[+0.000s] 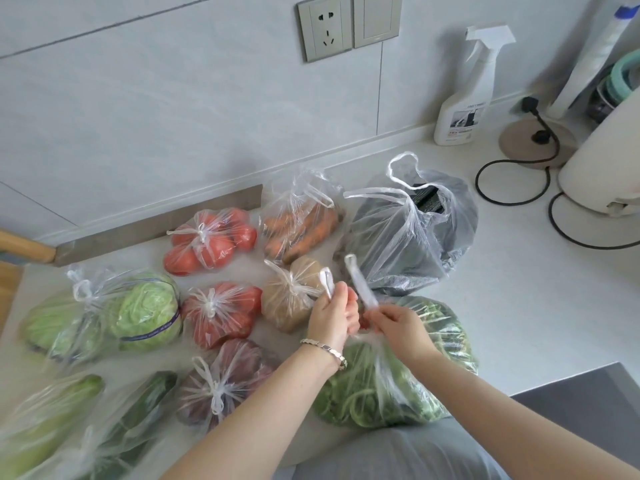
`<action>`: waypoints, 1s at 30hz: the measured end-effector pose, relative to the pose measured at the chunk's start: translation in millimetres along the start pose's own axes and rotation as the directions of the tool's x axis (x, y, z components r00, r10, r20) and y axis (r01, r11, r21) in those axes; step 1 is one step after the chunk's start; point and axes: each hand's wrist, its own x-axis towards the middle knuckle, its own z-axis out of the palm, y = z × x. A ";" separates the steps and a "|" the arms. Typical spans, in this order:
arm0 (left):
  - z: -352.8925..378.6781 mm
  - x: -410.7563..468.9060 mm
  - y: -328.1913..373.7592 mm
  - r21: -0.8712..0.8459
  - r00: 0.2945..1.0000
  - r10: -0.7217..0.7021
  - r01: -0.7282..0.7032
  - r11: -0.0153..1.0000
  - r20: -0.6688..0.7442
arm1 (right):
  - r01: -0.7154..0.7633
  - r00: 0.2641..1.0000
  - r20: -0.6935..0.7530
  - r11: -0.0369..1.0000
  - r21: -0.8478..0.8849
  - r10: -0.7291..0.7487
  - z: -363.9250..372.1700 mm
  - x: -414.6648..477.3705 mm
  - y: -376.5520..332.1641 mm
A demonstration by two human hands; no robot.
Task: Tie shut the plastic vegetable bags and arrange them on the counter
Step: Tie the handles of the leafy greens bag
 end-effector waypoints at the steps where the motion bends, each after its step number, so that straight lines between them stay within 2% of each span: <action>1: 4.6 -1.9 3.5 0.011 0.999 0.023 -0.023 1.000 0.023 | 0.067 0.997 0.038 0.991 -0.120 -0.063 2.6 -1.3 -2.0; 4: 19.1 -1.2 15.7 0.019 0.992 0.085 -0.087 0.996 0.096 | 0.220 0.973 0.166 0.844 -0.488 -0.158 7.2 -5.4 -7.1; 5: 22.9 1.4 19.3 0.004 0.992 0.081 -0.082 0.997 0.097 | 0.253 0.965 0.200 0.814 -0.522 -0.171 6.3 -6.6 -7.3; 8: 31.8 13.0 25.8 -0.070 0.998 -0.007 0.012 0.997 0.064 | 0.307 0.936 0.296 0.856 -0.415 -0.192 0.0 -7.6 -4.1; 11: 33.8 15.2 28.5 -0.111 0.992 -0.108 0.115 0.987 0.067 | 0.274 0.945 0.268 0.903 -0.330 -0.189 -1.0 -7.7 0.7; 12: 31.4 13.1 28.4 -0.039 0.993 -0.089 0.092 0.995 0.079 | 0.238 0.954 0.250 0.926 -0.295 -0.165 -0.6 -7.6 2.4; 13: 27.4 10.2 28.5 0.127 0.995 -0.042 0.030 0.991 0.093 | 0.188 0.962 0.238 0.954 -0.235 -0.131 0.0 -6.9 4.3; 14: 21.1 6.3 27.9 0.359 0.993 0.011 -0.054 0.932 0.120 | 0.128 0.968 0.234 0.979 -0.160 -0.089 0.5 -7.0 5.6; 16: 4.8 0.6 22.2 0.712 0.975 0.092 -0.209 0.670 0.200 | 0.015 0.972 0.235 1.000 -0.007 -0.013 -1.7 -7.3 6.8; 18: -9.5 -3.9 11.8 0.815 0.959 0.096 -0.279 0.508 0.268 | -0.041 0.970 0.243 0.995 0.095 0.017 -5.6 -7.5 4.9; 21: -21.9 -10.2 -3.6 0.853 0.942 0.101 -0.334 0.400 0.321 | -0.044 0.977 0.214 0.981 0.189 0.003 -9.0 -7.5 2.5; 24: -25.4 -9.7 -15.0 0.825 0.934 0.155 -0.358 0.437 0.323 | -0.022 0.987 0.161 0.966 0.256 -0.020 -10.0 -8.0 5.7; 27: -22.1 -10.8 -18.7 0.807 0.945 0.179 -0.327 0.491 0.274 | 0.027 0.997 0.065 0.970 0.241 -0.043 -10.3 -8.0 10.7; 30: -19.8 -12.2 -19.9 0.809 0.933 0.264 -0.346 0.474 0.245 | 0.067 0.998 0.008 0.977 0.203 -0.070 -6.5 -7.9 9.8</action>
